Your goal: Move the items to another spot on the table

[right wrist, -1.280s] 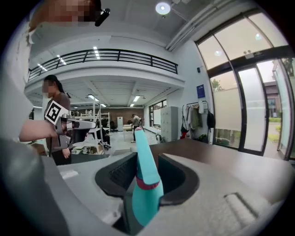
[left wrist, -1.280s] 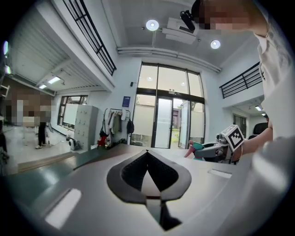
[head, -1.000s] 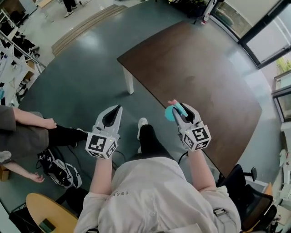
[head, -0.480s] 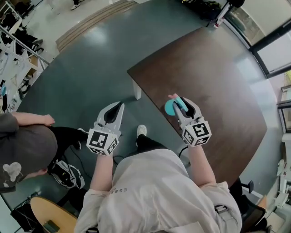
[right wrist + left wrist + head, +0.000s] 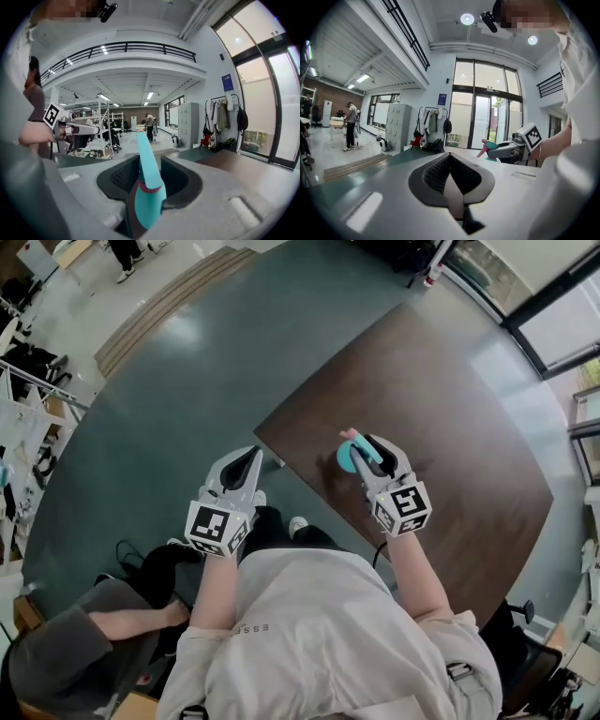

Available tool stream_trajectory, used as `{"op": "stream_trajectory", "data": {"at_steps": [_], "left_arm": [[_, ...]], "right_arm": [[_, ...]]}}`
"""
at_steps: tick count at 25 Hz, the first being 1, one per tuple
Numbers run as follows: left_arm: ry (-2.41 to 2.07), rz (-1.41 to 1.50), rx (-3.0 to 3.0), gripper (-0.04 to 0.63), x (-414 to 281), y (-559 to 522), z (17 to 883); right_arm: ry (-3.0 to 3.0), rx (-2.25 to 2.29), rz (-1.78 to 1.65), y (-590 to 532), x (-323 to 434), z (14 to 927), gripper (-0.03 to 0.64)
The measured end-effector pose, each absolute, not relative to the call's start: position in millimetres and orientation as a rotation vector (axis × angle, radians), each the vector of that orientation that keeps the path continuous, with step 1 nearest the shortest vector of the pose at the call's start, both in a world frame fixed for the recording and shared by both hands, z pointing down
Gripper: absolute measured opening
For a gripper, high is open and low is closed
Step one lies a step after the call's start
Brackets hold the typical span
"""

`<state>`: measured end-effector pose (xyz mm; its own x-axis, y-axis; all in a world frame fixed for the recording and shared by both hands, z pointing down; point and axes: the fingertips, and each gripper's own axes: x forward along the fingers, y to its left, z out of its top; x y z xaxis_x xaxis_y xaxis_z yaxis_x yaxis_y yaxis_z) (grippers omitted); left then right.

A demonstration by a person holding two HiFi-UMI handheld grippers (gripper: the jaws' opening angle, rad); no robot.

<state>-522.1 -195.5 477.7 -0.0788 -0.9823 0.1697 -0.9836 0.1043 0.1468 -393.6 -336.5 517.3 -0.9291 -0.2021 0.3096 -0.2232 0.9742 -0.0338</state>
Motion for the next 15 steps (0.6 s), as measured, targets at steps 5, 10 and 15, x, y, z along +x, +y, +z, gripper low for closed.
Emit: {"op": "stream_trajectory", "data": {"at_steps": [5, 10, 15], "left_arm": [[-1.984, 0.040, 2.095, 0.015, -567.4, -251.3, 487.8], [-1.820, 0.074, 2.207, 0.015, -597.5, -297.1, 486.8], [-1.655, 0.075, 2.292, 0.015, -621.4, -332.7, 497.4]], "right_arm": [[-2.748, 0.513, 0.188, -371.5, -425.5, 540.9, 0.130], [-2.708, 0.693, 0.240, -403.2, -448.9, 545.6, 0.130], [-2.676, 0.837, 0.269, -425.0, -478.4, 551.8, 0.130]]}}
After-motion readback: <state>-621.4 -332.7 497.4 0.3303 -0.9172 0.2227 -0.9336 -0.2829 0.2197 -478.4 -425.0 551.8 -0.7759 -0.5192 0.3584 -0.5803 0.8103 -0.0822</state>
